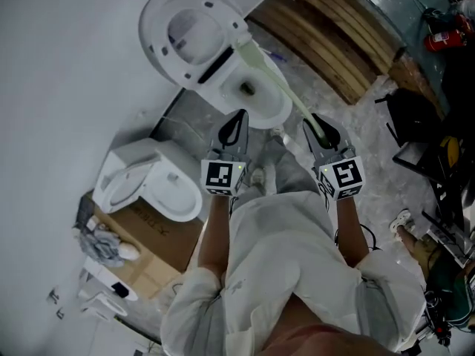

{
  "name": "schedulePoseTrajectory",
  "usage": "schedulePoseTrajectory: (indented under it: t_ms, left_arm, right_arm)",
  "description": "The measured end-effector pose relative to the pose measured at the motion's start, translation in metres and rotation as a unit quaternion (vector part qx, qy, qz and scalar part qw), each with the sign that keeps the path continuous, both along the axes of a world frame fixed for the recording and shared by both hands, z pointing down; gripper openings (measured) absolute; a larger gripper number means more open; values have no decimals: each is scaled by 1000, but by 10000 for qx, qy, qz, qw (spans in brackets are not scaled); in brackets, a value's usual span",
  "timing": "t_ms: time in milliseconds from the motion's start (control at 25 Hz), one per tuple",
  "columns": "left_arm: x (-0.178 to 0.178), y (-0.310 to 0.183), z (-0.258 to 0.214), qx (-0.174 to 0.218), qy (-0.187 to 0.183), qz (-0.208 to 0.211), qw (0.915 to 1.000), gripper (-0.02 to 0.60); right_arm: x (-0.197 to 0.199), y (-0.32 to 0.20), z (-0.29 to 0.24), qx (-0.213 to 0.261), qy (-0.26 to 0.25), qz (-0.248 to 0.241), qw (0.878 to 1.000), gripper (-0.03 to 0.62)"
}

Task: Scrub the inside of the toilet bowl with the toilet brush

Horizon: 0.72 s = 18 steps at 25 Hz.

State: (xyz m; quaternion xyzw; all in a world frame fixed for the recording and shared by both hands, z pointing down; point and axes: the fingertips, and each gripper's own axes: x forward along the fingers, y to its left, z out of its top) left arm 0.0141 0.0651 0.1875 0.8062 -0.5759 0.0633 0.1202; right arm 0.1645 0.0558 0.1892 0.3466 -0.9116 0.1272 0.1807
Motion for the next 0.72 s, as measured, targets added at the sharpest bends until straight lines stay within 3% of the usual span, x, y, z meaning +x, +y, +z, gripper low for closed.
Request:
schedulePoseTrajectory:
  t_ms: [480, 720]
  left_arm:
    - [-1, -52, 101, -912, -210, -288, 9952, 18]
    - [-4, -65, 156, -1397, -66, -559, 9886, 18]
  right_arm:
    - [-1, -53, 112, -1072, 252, -457, 9929, 89]
    - [-7, -66, 155, -1377, 400, -678, 9873, 89]
